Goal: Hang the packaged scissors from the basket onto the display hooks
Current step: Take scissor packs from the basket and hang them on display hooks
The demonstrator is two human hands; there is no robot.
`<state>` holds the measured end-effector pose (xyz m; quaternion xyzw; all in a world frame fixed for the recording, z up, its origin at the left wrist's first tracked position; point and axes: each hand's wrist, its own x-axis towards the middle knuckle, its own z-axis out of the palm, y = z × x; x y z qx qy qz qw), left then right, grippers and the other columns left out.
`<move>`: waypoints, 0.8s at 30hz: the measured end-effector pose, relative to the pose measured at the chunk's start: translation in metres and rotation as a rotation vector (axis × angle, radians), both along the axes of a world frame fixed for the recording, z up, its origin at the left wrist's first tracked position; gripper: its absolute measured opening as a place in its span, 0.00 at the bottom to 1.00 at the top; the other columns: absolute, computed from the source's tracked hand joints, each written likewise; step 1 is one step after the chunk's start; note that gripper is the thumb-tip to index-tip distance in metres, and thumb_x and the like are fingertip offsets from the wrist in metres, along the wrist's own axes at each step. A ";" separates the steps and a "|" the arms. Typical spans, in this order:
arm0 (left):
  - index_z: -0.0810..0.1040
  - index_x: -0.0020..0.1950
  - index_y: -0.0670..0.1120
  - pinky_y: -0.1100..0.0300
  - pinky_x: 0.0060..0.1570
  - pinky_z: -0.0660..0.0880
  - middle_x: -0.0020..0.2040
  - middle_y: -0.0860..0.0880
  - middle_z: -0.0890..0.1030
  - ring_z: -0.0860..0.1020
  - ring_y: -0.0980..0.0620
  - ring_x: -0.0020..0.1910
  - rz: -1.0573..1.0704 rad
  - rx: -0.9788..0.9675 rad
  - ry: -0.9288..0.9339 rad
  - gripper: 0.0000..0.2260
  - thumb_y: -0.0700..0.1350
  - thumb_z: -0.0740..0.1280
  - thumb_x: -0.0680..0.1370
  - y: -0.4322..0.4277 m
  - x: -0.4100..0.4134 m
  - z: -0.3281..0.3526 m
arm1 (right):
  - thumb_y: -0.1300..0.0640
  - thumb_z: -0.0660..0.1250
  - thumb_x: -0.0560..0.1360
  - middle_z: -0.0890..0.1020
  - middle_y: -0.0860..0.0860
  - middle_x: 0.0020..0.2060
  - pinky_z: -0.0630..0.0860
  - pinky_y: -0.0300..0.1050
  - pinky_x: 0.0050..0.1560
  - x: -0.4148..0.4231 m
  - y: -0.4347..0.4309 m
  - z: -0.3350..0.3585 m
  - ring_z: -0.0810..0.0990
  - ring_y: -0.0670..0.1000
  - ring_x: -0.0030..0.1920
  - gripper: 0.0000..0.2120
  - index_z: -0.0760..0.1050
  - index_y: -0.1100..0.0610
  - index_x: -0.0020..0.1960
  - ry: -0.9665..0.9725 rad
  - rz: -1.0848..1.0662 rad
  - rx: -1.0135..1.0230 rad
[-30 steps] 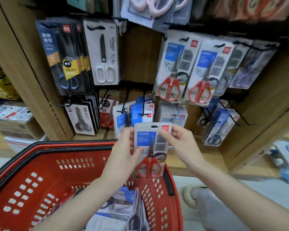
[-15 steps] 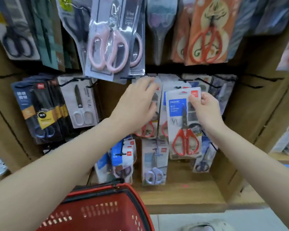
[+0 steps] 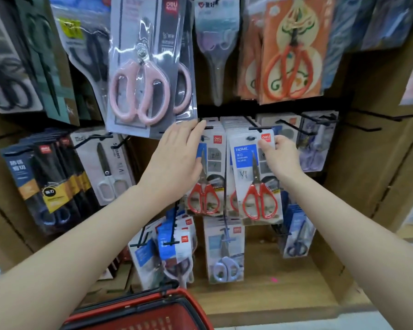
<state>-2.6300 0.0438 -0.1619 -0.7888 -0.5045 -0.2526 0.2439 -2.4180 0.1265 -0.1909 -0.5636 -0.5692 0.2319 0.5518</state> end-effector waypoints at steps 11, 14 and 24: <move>0.74 0.62 0.37 0.49 0.64 0.65 0.62 0.37 0.75 0.72 0.37 0.63 0.007 0.037 0.071 0.20 0.42 0.56 0.74 -0.035 -0.021 -0.028 | 0.55 0.68 0.76 0.73 0.60 0.56 0.65 0.39 0.52 -0.007 -0.017 -0.017 0.72 0.55 0.56 0.18 0.67 0.65 0.58 -0.213 -0.191 0.089; 0.76 0.55 0.39 0.53 0.53 0.65 0.52 0.41 0.77 0.76 0.40 0.52 0.029 0.009 0.094 0.14 0.42 0.57 0.74 -0.057 -0.039 -0.054 | 0.56 0.66 0.77 0.72 0.59 0.55 0.65 0.42 0.53 -0.010 -0.043 -0.035 0.71 0.56 0.56 0.14 0.69 0.63 0.56 -0.441 -0.222 0.161; 0.76 0.44 0.44 0.55 0.39 0.64 0.40 0.47 0.75 0.73 0.46 0.39 0.073 -0.394 0.075 0.10 0.45 0.57 0.73 -0.155 -0.126 -0.202 | 0.61 0.70 0.72 0.79 0.55 0.42 0.74 0.49 0.41 -0.097 -0.154 -0.151 0.79 0.57 0.42 0.08 0.75 0.60 0.50 -0.965 0.338 0.209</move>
